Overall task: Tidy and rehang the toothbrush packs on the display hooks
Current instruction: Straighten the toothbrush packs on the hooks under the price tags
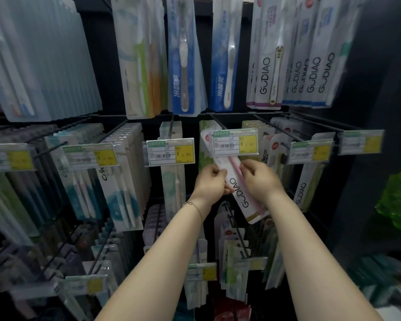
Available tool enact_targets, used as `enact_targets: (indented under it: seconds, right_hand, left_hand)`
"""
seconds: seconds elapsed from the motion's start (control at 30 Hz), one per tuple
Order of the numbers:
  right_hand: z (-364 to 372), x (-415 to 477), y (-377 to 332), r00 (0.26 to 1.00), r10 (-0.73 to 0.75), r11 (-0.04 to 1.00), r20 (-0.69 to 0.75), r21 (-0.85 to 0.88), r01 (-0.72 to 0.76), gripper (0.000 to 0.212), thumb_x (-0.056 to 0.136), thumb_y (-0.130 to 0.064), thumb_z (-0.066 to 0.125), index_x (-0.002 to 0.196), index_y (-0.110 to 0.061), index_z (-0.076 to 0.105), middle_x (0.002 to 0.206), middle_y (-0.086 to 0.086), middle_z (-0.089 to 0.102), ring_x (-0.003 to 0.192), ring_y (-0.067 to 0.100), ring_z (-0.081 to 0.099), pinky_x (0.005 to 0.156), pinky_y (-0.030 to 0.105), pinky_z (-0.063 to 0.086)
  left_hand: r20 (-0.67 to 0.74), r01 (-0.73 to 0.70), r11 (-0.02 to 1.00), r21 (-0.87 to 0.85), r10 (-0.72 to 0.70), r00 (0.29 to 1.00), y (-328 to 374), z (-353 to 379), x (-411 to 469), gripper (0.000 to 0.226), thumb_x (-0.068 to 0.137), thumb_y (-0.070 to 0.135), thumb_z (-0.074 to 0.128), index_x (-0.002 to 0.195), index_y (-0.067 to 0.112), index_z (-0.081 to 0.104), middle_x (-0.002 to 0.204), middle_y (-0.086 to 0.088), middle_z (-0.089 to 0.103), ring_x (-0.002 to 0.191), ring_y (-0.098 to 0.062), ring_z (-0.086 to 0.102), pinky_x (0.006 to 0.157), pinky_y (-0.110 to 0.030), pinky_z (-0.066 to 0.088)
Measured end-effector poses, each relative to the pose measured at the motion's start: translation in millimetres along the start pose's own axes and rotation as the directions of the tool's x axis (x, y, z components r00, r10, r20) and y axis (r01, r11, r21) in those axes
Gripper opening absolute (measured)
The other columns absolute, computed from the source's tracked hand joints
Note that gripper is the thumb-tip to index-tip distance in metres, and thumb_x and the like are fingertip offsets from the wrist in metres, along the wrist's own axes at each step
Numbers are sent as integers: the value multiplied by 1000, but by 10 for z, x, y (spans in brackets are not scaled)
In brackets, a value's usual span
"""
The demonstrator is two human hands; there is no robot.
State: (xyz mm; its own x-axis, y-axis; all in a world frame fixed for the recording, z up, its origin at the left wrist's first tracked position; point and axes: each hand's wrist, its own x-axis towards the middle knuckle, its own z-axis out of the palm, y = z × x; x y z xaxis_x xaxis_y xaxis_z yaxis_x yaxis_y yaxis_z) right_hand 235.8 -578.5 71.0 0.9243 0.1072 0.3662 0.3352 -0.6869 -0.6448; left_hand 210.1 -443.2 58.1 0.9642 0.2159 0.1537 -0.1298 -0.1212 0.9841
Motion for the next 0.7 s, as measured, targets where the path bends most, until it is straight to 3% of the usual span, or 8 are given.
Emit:
enact_targets:
  seconds: [0.13,0.23,0.33,0.47,0.6,0.7]
  right_hand:
    - [-98,104,-29,994,59,998,95,-24,-57,20,97,-28,44,99,-32,63,104,1,65,92,23,58,73,32,45]
    - [-146,164,-97,987,110,993,117,27,-114,29,95,-29,44,111,-30,68,105,3,68,93,25,60,73,32,45]
    - [-127,150,-116,994,72,997,85,10,-73,33,97,-31,42,118,-31,67,108,2,69,96,24,60,77,34,46]
    - [-14,9,-77,1000,15,1000,-6,-19,-15,32,103,-36,39,120,-27,63,98,-1,61,87,19,51,73,30,37]
    - [81,-114,33,998,-38,999,-40,-30,37,28,103,-45,35,109,-31,58,94,-4,64,87,22,58,72,34,41]
    - [130,-164,64,998,-45,998,-51,-35,44,21,103,-43,35,100,-33,54,83,-8,59,77,18,54,69,33,39]
  left_hand:
    - [49,30,998,-59,-28,998,29,19,-9,13,105,16,47,95,7,49,65,-10,66,59,-15,66,58,-21,51]
    - [69,-18,993,-116,26,997,69,0,9,17,104,18,52,105,1,51,79,-17,66,51,-9,65,51,-19,51]
    - [57,-43,993,-112,50,997,82,-29,28,14,104,15,52,106,2,50,88,-20,62,48,-8,65,51,-19,52]
    - [52,-61,996,-59,64,997,0,-53,51,8,103,13,52,101,6,48,84,-17,61,48,-8,64,54,-22,53]
    - [66,-16,999,-47,19,998,-106,-57,65,11,103,14,52,106,4,50,93,-24,65,56,-15,66,58,-22,57]
    - [81,5,998,-70,1,997,-170,-66,60,13,104,15,50,109,3,49,99,-27,67,54,-12,66,58,-21,57]
